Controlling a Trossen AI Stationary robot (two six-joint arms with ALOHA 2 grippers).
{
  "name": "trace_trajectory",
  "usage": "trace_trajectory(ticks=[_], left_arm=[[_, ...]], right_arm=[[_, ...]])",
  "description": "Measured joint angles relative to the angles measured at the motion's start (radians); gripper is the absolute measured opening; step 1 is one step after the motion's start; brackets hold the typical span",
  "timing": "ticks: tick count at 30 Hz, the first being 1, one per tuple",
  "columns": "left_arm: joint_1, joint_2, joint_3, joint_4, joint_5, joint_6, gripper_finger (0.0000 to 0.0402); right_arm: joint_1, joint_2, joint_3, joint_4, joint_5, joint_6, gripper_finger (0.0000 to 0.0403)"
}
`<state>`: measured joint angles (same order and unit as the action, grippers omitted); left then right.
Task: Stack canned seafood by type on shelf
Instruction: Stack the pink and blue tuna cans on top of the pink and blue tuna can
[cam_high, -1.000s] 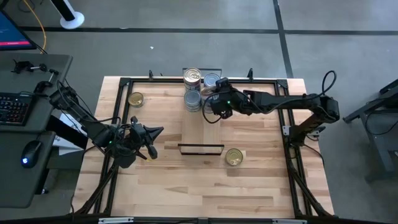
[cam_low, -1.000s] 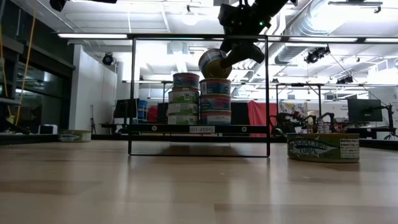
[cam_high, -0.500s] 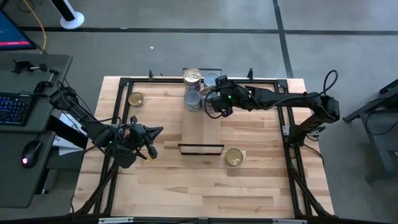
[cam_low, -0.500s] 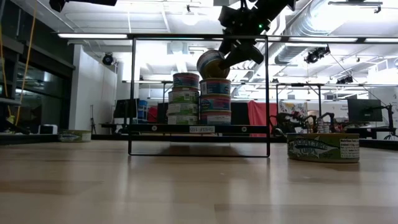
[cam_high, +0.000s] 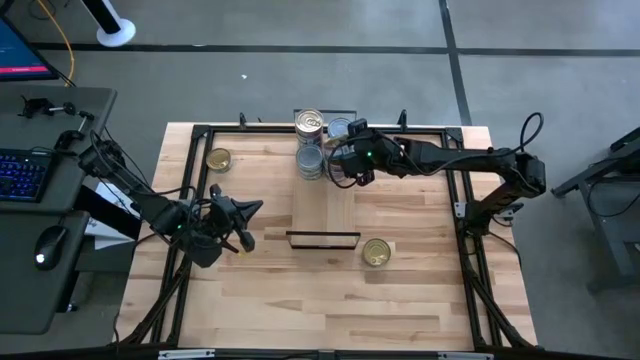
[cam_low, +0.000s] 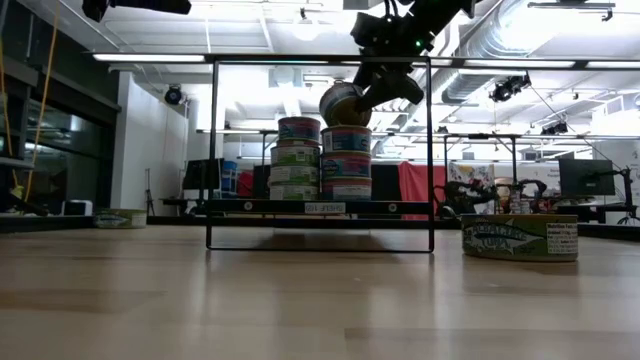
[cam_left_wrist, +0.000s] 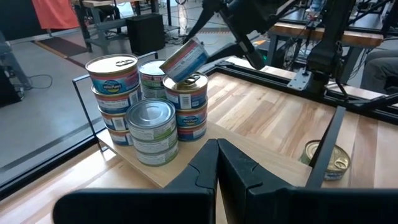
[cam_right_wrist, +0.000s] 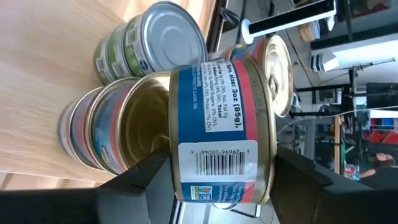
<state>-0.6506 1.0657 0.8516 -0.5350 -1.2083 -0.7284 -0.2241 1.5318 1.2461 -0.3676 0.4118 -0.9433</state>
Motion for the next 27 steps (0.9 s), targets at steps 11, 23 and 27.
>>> trace_trajectory(ticks=[11,23,27], left_arm=[[0.003,0.000,0.000,0.000,0.000,0.000,0.0000],[0.003,0.000,0.000,-0.013,0.001,0.000,0.0000],[0.003,0.000,0.000,-0.024,0.002,0.000,0.0000]], right_arm=[[-0.012,0.000,0.000,0.065,0.003,0.000,0.0257],[-0.004,0.000,0.000,0.050,0.001,0.062,0.0332],[0.002,0.000,0.000,0.024,0.000,0.158,0.0332]])
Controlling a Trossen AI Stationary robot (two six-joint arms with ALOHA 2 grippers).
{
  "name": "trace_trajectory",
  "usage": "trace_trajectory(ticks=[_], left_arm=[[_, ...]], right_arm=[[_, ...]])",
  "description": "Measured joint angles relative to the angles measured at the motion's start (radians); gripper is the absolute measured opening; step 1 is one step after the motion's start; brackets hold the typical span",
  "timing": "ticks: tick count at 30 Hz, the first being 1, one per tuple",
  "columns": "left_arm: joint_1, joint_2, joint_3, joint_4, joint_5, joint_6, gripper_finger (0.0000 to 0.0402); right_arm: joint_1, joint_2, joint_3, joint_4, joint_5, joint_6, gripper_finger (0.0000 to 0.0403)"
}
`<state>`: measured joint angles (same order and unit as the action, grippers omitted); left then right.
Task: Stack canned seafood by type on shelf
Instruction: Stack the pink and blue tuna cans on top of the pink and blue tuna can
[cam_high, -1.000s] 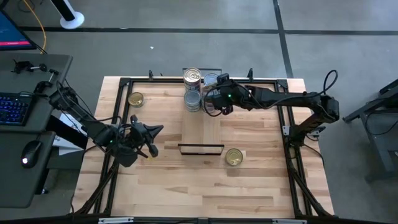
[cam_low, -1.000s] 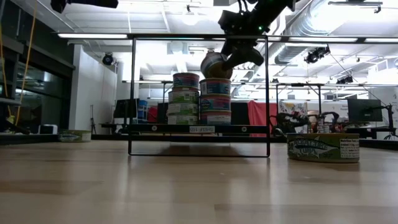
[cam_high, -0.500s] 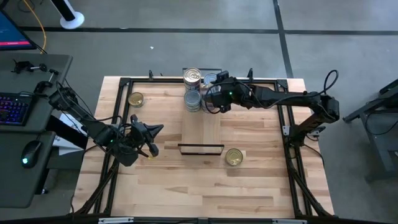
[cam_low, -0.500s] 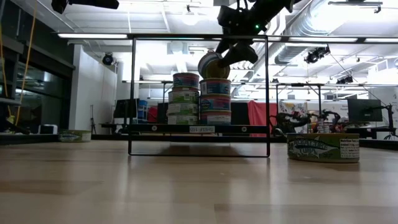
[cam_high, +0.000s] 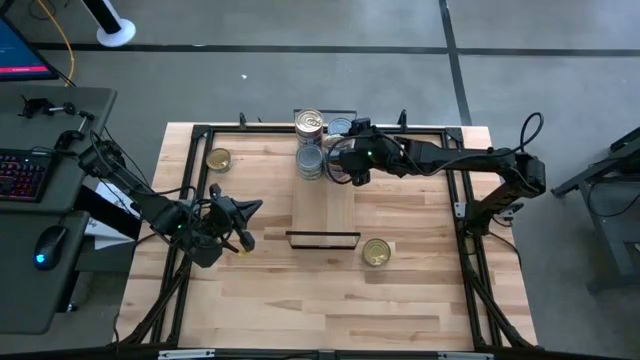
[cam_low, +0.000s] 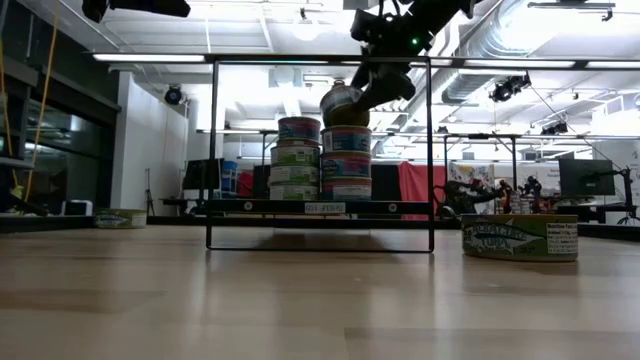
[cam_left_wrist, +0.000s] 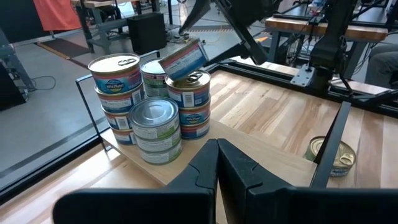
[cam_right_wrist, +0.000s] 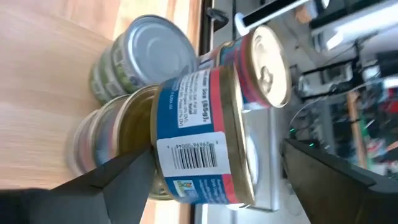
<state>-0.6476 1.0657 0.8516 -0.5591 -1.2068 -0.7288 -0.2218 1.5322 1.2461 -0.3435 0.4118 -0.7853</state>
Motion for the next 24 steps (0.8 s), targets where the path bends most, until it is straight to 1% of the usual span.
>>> trace_trajectory(ticks=[4,10,14,19,24], left_arm=[[0.000,0.000,0.000,0.000,0.000,0.000,0.0000],[0.000,0.000,0.000,-0.006,0.000,0.000,0.0000],[0.000,0.000,0.000,-0.008,0.000,0.000,0.0000],[0.000,0.000,0.000,-0.021,-0.001,0.000,0.0000],[0.000,0.000,0.000,-0.021,-0.001,0.000,0.0000]], right_arm=[[0.000,0.000,0.000,-0.051,-0.001,0.096,0.0332],[0.000,0.001,0.000,-0.053,-0.003,0.118,0.0332],[0.000,0.001,0.000,-0.076,-0.046,0.175,0.0332],[0.000,0.001,0.001,-0.088,-0.047,0.257,0.0332],[-0.001,0.001,0.020,-0.095,-0.074,0.290,0.0332]])
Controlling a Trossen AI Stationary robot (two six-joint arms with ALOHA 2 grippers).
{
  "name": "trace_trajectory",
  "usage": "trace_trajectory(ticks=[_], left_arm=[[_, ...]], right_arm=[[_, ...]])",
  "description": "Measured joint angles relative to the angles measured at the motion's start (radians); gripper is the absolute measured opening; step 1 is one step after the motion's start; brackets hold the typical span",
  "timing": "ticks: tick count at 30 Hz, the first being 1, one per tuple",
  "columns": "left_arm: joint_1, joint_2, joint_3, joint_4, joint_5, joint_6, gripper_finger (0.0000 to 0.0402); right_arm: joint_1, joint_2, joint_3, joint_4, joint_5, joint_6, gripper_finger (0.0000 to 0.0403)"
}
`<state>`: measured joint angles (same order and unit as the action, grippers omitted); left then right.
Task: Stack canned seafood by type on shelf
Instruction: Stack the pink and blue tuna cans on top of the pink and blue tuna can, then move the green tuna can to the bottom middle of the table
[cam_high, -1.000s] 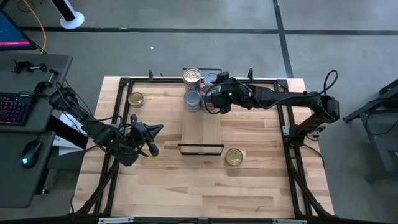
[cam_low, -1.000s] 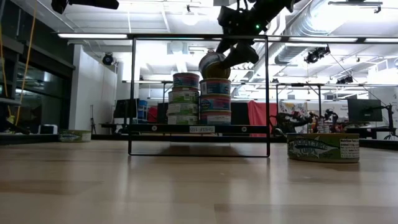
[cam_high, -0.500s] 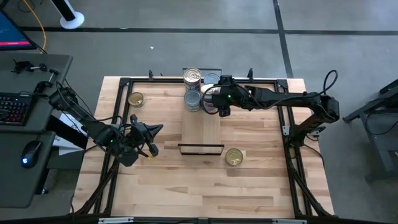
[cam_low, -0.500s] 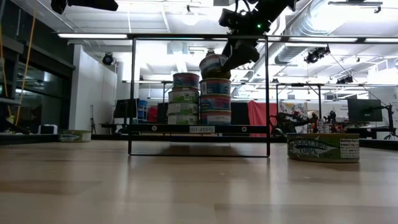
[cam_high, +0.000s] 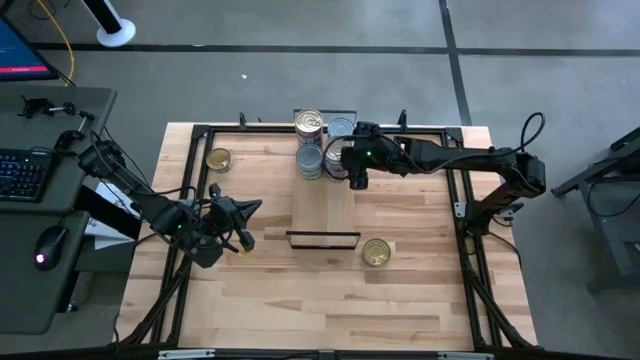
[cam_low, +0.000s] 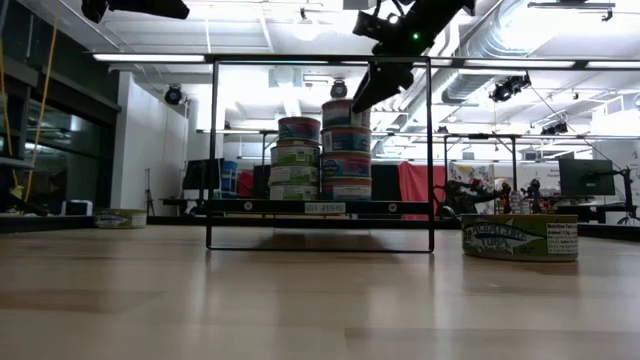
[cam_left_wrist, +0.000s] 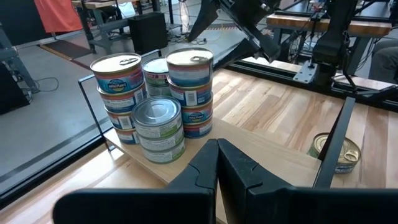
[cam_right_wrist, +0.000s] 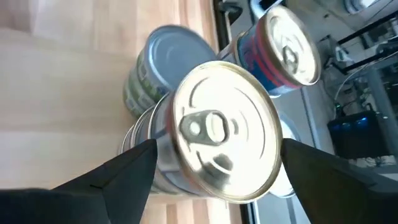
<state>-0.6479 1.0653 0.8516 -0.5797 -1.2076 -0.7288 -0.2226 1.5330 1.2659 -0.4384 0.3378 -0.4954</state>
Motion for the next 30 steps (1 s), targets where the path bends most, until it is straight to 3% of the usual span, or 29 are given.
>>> trace_trajectory(ticks=[8,11,16,20,25,30], left_arm=[[0.000,0.000,0.000,0.000,0.000,0.000,0.0000],[0.000,0.000,0.000,0.000,0.020,0.000,0.0000],[0.000,0.000,0.000,0.007,0.051,-0.061,0.0000],[0.003,-0.002,0.000,0.006,0.062,-0.009,0.0000],[0.048,-0.061,0.000,0.007,0.217,0.082,0.0000],[0.110,-0.174,0.001,0.062,0.296,0.101,0.0000]], right_arm=[[0.008,-0.005,0.018,-0.075,-0.006,0.002,0.0332],[0.035,-0.017,0.077,-0.192,-0.026,0.083,0.0332],[0.059,-0.024,0.232,-0.537,-0.226,0.361,0.0332],[0.087,-0.072,0.265,-0.818,-0.372,0.432,0.0332],[0.167,-0.299,0.066,-0.840,-0.392,0.651,0.0332],[0.279,-0.581,-0.239,-0.573,-0.363,1.105,0.0332]])
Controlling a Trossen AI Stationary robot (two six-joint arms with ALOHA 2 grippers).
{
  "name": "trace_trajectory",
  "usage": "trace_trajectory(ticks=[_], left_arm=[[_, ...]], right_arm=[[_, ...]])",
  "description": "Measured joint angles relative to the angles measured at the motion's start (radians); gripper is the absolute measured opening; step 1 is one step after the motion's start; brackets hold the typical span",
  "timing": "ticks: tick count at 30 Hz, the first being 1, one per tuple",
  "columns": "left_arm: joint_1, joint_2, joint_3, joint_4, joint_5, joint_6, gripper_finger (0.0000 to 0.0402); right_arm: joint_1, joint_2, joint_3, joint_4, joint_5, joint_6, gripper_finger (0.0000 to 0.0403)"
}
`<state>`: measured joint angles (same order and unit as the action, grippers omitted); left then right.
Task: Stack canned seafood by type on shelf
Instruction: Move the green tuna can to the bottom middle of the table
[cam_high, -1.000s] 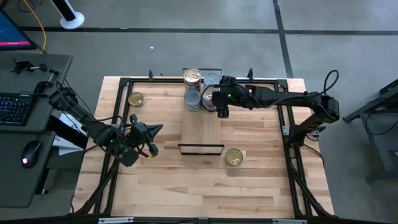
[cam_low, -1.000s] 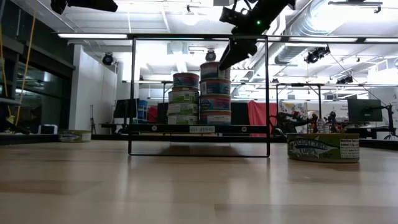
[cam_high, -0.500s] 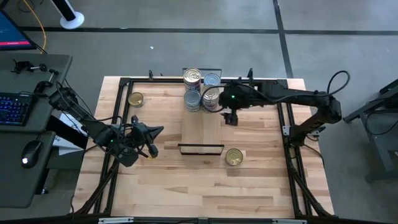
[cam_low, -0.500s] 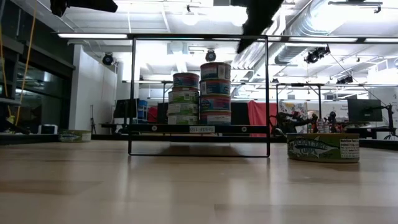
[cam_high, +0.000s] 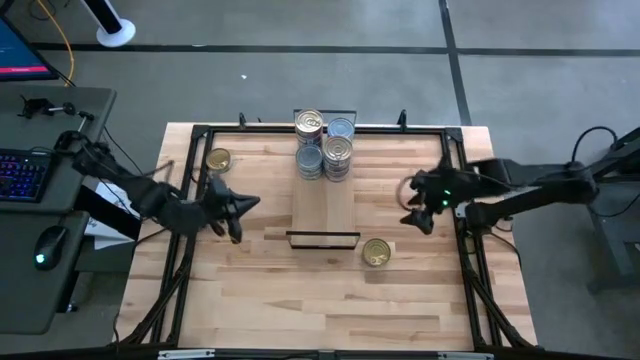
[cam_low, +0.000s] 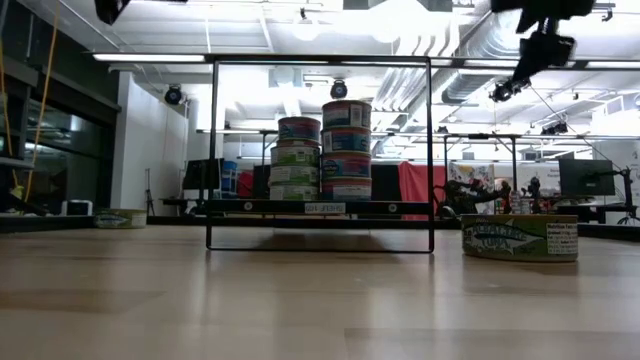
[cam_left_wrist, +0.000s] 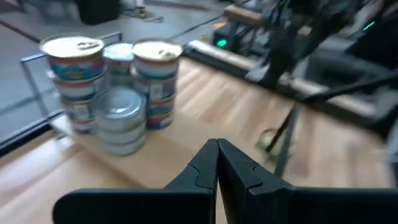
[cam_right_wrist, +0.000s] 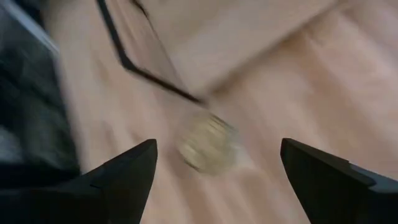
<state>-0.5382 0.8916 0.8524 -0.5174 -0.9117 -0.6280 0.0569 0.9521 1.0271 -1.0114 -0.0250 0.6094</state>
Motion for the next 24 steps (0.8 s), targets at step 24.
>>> trace_trajectory(ticks=[24], left_arm=[[-0.114,0.181,0.000,0.620,0.327,-0.253,0.0000]], right_arm=[[0.271,0.000,-0.628,1.350,0.202,0.366,0.0316]])
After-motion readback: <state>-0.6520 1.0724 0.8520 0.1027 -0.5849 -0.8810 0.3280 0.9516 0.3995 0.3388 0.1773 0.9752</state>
